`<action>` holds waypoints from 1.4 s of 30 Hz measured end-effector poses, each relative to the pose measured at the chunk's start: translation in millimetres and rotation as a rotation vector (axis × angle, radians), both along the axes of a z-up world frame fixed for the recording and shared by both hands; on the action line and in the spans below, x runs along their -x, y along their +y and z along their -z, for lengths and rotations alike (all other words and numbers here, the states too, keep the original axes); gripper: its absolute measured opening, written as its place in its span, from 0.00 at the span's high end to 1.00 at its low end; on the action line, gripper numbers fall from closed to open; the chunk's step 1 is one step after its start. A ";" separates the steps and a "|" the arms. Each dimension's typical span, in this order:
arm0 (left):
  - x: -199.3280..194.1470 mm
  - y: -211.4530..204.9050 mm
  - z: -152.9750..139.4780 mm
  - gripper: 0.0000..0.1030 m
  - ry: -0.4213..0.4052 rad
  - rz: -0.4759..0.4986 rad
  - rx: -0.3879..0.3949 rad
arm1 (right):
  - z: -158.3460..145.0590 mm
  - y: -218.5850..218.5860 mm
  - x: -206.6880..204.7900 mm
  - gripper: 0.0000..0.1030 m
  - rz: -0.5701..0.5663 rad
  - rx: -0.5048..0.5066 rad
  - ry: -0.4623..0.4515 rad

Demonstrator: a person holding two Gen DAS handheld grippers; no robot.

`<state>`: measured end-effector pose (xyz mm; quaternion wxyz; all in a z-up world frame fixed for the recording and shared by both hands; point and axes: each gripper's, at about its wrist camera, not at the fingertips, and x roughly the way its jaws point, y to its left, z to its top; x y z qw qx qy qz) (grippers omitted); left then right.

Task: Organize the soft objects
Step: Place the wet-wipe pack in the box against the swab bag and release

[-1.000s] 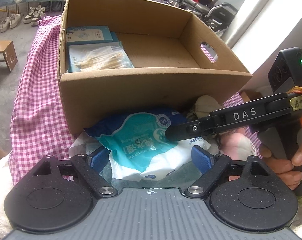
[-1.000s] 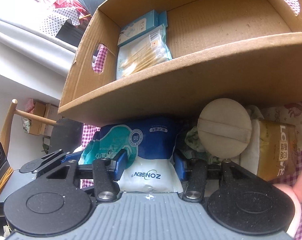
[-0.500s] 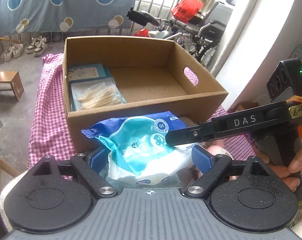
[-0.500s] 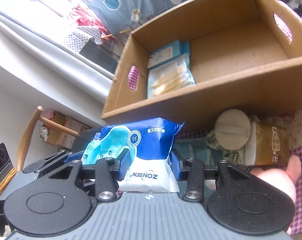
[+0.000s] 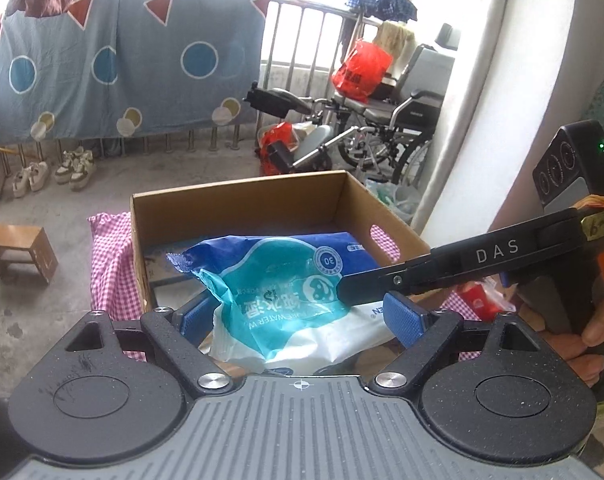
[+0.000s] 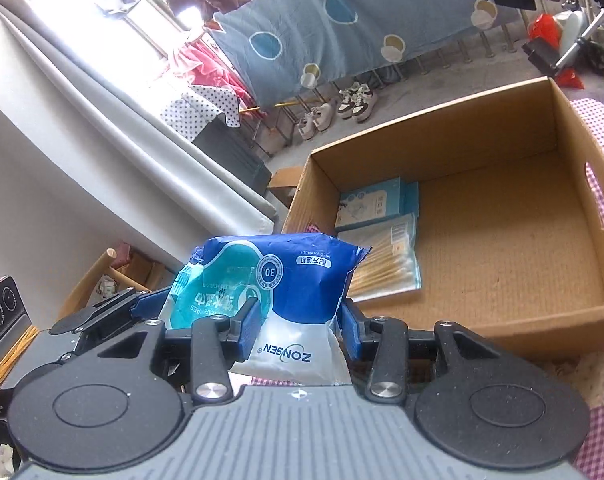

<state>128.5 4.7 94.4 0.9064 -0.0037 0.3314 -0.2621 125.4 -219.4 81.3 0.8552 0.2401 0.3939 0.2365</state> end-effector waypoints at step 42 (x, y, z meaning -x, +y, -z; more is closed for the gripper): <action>-32.3 90.9 75.6 0.00 0.156 -0.200 0.006 | 136.6 54.0 -155.8 0.16 -0.169 0.167 0.499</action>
